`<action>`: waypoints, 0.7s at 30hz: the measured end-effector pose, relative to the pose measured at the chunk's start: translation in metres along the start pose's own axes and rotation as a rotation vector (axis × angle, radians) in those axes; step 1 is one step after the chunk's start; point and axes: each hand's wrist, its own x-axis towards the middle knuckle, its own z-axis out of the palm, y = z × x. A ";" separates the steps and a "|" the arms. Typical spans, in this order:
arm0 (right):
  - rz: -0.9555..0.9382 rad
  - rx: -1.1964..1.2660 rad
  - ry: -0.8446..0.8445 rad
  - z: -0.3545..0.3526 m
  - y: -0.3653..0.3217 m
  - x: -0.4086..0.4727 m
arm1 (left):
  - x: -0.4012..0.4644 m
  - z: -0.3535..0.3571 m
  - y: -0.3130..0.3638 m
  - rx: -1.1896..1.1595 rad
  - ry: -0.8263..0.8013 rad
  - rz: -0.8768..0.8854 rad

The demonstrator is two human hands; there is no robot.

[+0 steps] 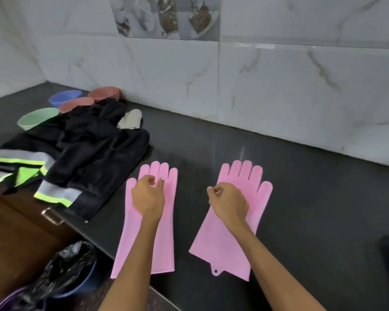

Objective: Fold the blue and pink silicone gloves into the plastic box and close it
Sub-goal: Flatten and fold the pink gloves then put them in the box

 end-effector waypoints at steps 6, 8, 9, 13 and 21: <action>-0.099 -0.005 -0.251 0.058 -0.046 -0.019 | 0.012 -0.043 -0.049 0.225 -0.012 -0.196; -0.078 -0.017 -0.235 0.069 -0.053 -0.023 | 0.010 -0.048 -0.058 0.276 -0.042 -0.209; -0.064 -0.025 -0.224 0.073 -0.056 -0.025 | 0.009 -0.049 -0.059 0.287 -0.052 -0.208; -0.053 -0.112 -0.234 0.082 -0.062 -0.028 | 0.005 -0.048 -0.053 0.306 -0.126 -0.201; -0.179 0.048 -0.259 0.087 -0.061 -0.028 | 0.009 -0.052 -0.055 0.069 -0.286 -0.124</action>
